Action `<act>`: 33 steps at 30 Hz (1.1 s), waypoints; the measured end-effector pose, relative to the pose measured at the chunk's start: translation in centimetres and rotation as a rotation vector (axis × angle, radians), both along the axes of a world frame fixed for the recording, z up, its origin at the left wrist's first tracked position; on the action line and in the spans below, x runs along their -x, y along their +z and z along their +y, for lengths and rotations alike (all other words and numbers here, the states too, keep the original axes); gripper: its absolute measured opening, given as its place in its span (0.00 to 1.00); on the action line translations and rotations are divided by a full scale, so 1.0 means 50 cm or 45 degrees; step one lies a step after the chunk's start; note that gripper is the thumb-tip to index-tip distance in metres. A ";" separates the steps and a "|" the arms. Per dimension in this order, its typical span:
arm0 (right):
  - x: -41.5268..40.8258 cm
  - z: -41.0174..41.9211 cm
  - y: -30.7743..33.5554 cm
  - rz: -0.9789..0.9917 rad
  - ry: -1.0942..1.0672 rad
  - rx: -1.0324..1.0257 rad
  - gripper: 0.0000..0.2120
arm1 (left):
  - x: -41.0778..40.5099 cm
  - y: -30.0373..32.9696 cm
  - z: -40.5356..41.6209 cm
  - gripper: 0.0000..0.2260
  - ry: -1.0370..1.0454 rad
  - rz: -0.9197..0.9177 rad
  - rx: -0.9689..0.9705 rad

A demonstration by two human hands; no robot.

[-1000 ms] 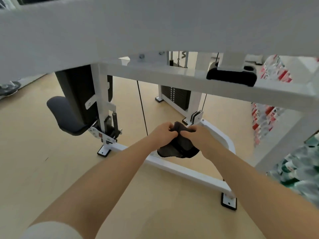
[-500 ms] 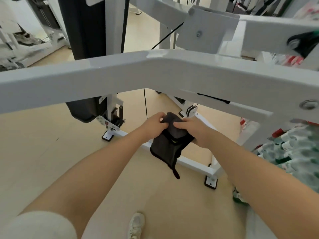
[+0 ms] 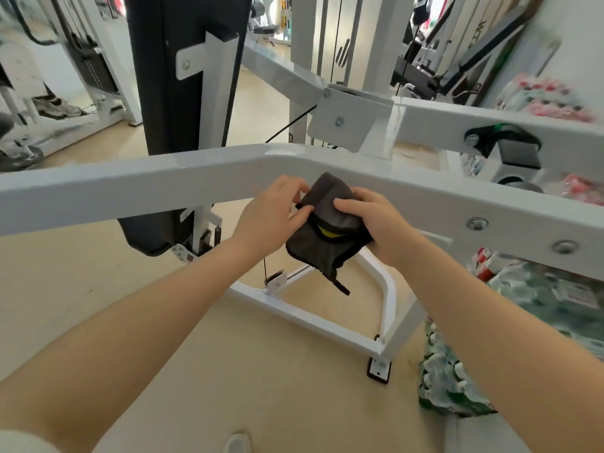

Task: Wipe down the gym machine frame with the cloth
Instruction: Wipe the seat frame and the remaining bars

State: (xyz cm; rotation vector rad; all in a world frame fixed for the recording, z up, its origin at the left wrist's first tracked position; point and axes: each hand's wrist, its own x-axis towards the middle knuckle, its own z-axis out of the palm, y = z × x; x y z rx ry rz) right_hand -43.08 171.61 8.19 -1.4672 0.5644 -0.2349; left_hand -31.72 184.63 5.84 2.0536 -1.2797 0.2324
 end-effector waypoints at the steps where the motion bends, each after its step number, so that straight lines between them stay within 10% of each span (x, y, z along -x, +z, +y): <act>1: 0.000 -0.002 0.014 -0.062 -0.057 -0.041 0.05 | -0.005 0.020 0.000 0.09 -0.045 -0.085 0.031; 5: -0.029 -0.020 0.072 -0.329 -0.421 0.007 0.03 | -0.050 0.071 -0.011 0.14 -0.054 -0.438 -0.059; 9: -0.085 -0.043 0.105 -0.232 -0.754 1.031 0.10 | -0.129 0.100 -0.014 0.26 0.110 -0.477 -0.431; 12: -0.137 -0.045 0.076 0.231 -0.305 1.573 0.15 | -0.188 0.103 -0.008 0.20 0.163 -0.518 -0.646; 33: -0.227 -0.017 0.073 0.695 -0.170 2.024 0.15 | -0.267 0.082 0.006 0.13 -0.116 -0.502 -0.439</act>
